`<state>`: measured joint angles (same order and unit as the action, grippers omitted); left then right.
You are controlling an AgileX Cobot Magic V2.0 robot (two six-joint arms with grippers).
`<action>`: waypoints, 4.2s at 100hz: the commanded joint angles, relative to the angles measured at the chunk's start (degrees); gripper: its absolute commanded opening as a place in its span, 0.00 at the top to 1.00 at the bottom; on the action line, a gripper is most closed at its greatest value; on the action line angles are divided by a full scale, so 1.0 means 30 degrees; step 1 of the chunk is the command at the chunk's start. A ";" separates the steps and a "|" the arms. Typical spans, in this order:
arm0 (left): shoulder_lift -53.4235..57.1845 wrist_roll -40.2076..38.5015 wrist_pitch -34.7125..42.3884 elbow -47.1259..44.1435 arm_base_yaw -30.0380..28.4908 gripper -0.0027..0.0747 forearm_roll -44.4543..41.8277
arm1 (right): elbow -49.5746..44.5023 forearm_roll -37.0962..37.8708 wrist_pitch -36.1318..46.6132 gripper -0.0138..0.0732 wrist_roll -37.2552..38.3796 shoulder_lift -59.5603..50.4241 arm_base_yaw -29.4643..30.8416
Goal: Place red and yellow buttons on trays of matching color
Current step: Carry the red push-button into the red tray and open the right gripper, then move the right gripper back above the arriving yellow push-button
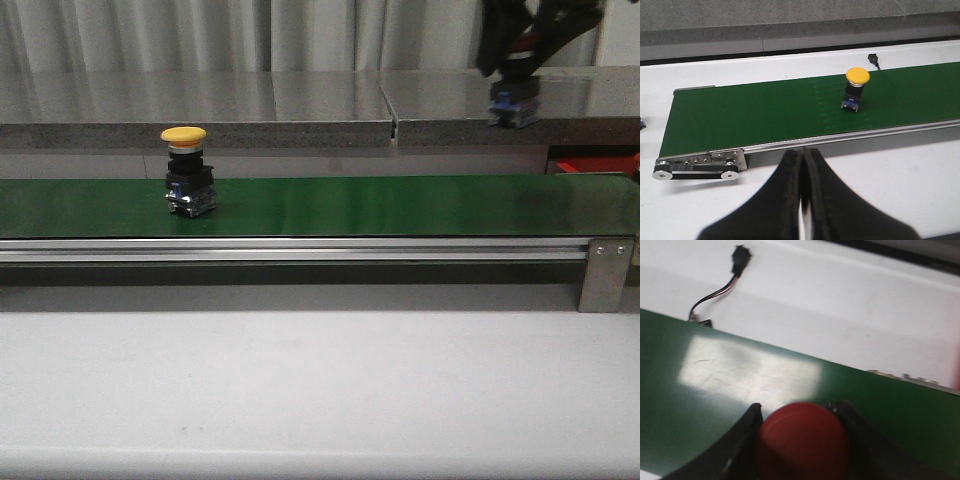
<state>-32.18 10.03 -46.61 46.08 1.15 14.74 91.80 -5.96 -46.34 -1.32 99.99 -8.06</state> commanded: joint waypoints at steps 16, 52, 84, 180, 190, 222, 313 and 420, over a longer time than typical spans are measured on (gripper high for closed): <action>-0.0031 -0.0057 0.1407 0.0496 0.0101 0.99 0.0316 | 0.0541 0.0328 0.1249 0.85 0.0055 -0.1790 0.3873; -0.0031 -0.0057 0.1407 0.0496 0.0101 0.99 0.0316 | 0.0541 0.0904 0.2449 0.85 0.0009 -0.1503 0.8086; -0.0031 -0.0057 0.1407 0.0496 0.0101 0.99 0.0316 | 0.0719 0.0886 0.4242 0.85 0.0009 0.1360 0.9389; -0.0031 -0.0057 0.1407 0.0496 0.0101 0.99 0.0316 | 0.6612 -0.1905 0.5052 0.85 0.0009 0.8521 0.9409; -0.0031 -0.0057 0.1407 0.0496 0.0101 0.99 0.0316 | 0.6612 -0.1905 0.5027 0.84 0.0009 0.8541 0.9409; -0.0031 -0.0057 0.1407 0.0496 0.0101 0.99 0.0316 | 0.6612 -0.1866 0.5134 0.58 0.0009 0.8541 0.9409; -0.0031 -0.0057 0.1407 0.0496 0.0101 0.99 0.0316 | 0.6476 -0.1472 0.4529 0.38 -0.0399 0.6238 0.9821; -0.0031 -0.0057 0.1407 0.0496 0.0101 0.99 0.0316 | -0.2729 -0.1397 0.2891 0.22 -0.1656 -0.3969 0.3786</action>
<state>-32.18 10.03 -46.61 46.08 1.15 14.74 82.42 -10.27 -38.23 -5.41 90.77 5.46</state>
